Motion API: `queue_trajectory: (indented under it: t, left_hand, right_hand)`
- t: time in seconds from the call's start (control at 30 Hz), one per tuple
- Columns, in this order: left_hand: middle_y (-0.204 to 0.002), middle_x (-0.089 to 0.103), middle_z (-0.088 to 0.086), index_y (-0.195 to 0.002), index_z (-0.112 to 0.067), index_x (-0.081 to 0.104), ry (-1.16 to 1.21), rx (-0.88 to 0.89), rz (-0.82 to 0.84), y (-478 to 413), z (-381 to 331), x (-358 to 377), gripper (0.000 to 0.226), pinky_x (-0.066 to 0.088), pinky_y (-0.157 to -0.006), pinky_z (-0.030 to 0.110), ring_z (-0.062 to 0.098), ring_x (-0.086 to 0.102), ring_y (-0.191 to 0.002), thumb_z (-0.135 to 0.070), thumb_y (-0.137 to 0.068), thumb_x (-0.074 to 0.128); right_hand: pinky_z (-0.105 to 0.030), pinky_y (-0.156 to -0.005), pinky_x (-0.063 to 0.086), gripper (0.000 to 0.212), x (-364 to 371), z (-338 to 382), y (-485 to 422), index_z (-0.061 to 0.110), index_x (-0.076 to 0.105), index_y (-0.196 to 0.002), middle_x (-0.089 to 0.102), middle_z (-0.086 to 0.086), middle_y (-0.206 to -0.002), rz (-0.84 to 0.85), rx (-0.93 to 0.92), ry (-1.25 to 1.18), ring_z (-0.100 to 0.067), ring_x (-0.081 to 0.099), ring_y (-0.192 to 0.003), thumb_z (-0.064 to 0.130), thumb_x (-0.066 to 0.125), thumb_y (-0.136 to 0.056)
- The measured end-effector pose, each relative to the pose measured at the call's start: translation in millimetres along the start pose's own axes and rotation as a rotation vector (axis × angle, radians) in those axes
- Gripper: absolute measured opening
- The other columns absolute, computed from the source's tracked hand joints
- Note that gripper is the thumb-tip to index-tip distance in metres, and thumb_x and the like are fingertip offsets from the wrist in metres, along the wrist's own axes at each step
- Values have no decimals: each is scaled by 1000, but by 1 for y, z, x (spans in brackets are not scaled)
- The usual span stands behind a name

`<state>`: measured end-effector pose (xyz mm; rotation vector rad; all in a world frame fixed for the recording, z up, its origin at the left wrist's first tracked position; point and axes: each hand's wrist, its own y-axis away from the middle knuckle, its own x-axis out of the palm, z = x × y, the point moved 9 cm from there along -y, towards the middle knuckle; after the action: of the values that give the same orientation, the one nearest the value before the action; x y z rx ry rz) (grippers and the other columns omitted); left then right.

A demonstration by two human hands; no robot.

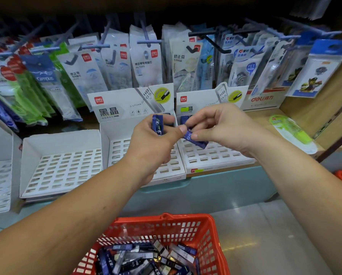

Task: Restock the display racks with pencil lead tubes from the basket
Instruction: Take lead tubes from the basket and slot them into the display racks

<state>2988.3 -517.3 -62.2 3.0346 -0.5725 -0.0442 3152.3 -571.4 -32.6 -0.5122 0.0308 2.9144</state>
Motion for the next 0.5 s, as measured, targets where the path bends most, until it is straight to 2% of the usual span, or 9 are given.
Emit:
queue_trajectory:
  t: [0.07,0.13,0.17,0.23,0.3,0.37,0.43,0.5]
  left_hand:
    - [-77,69,6,-105,-11,65,-19,-24,-5,0,2,-3,15,35,-44,25,14,40,-47,-24,-99,68]
    - [-80,70,6,-108,-8,64,-22,-109,21,2,12,-4,22,37,-43,25,14,45,-49,-29,-105,57]
    - [-81,69,6,-110,-7,64,-17,-155,43,2,17,-3,25,37,-43,26,15,48,-52,-30,-107,54]
    - [-83,66,7,-112,-4,64,-17,-206,84,3,24,-3,28,40,-45,27,16,52,-58,-29,-108,51]
    - [-83,65,8,-109,-3,66,-17,-210,110,3,25,-3,31,46,-49,29,16,56,-60,-30,-108,52]
    - [-82,66,9,-105,-5,66,-10,-210,120,4,24,-6,34,50,-50,31,17,60,-59,-35,-108,51]
    - [-82,70,10,-107,-10,66,-63,-204,126,3,24,-10,34,46,-45,29,17,63,-60,-40,-108,50]
    - [-83,72,8,-115,-13,65,-111,-190,139,1,24,-11,28,42,-45,28,14,61,-62,-35,-109,50]
  right_hand:
    - [-25,-65,57,42,-3,2,-3,18,72,-118,72,-10,-82,-36,-37,60,-13,64,-68,-9,73,-86]
    - [-25,-57,54,54,-4,3,-6,26,67,-129,61,-6,-90,-70,-69,128,-17,60,-62,-10,68,-89]
    - [-28,-57,57,54,-6,3,-8,27,67,-128,59,-7,-94,-90,-82,152,-20,61,-60,-11,66,-90]
    - [-35,-60,61,42,-9,3,-13,22,71,-116,66,-11,-97,-138,-107,162,-24,68,-61,-10,67,-89]
    - [-37,-61,61,27,-13,0,-18,18,72,-104,71,-11,-91,-194,-118,163,-22,71,-61,-5,68,-91]
    - [-30,-60,56,18,-17,-2,-24,18,75,-102,73,-4,-86,-238,-140,236,-10,64,-57,3,70,-93]
    - [-14,-59,46,16,-18,-3,-27,20,78,-104,72,-1,-90,-255,-158,329,0,53,-55,9,72,-93]
    - [-4,-59,39,17,-18,-6,-29,19,79,-106,70,4,-92,-270,-153,349,4,52,-57,10,75,-92]
